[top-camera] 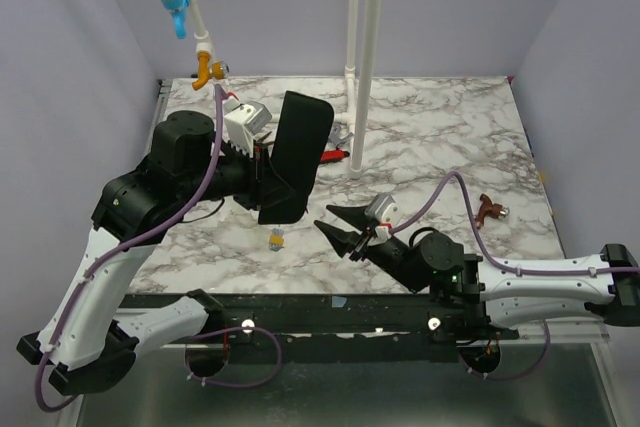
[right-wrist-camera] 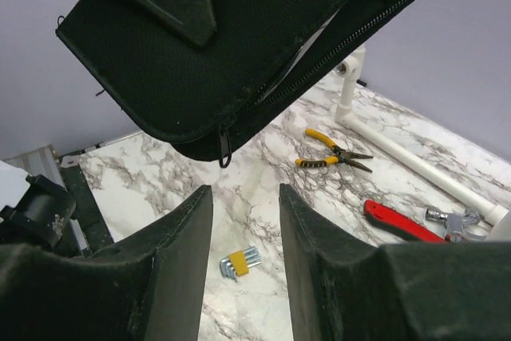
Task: Sort the hair-cutting tools
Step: Zip the hairdressing tool bag.
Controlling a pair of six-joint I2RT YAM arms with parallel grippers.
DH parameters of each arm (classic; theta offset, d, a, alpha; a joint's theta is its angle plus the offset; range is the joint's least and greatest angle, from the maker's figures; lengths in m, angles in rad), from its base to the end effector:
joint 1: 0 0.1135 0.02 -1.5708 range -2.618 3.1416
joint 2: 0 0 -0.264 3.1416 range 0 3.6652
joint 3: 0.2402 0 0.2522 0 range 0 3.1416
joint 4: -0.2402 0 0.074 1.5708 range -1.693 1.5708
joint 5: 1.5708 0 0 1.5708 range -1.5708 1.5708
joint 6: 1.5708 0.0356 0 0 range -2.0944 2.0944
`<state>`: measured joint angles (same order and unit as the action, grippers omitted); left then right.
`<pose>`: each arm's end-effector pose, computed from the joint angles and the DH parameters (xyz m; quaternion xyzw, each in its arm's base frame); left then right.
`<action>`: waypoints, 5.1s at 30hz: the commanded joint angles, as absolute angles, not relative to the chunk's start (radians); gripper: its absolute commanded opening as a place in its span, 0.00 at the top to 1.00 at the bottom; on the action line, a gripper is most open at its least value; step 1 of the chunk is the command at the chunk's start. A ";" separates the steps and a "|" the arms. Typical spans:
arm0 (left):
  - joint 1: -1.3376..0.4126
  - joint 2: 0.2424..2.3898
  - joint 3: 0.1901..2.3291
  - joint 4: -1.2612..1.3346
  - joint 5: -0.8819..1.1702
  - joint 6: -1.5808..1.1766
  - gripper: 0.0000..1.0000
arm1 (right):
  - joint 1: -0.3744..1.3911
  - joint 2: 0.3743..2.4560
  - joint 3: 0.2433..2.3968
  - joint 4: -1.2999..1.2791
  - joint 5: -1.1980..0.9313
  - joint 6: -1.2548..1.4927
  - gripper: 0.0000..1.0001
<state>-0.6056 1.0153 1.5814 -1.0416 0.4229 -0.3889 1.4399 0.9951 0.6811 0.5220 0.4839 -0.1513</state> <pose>0.1150 -0.0974 0.4711 0.1989 0.8180 -0.4003 0.3620 0.0466 0.2269 0.3381 -0.3066 0.5609 0.3323 0.6935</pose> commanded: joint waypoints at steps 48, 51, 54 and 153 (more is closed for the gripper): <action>-0.699 0.964 1.503 -0.949 0.417 -0.416 1.00 | 1.440 1.091 0.736 0.566 0.664 -0.274 0.99; -0.699 0.940 1.457 -0.934 0.445 -0.418 1.00 | 1.440 1.096 0.734 0.598 0.725 -0.343 0.99; -0.698 0.913 1.406 -0.910 0.471 -0.425 1.00 | 1.440 1.106 0.726 0.659 0.773 -0.419 0.99; -0.928 0.435 0.802 -0.422 0.652 -0.253 1.00 | 1.438 0.805 0.955 0.152 0.135 0.193 0.00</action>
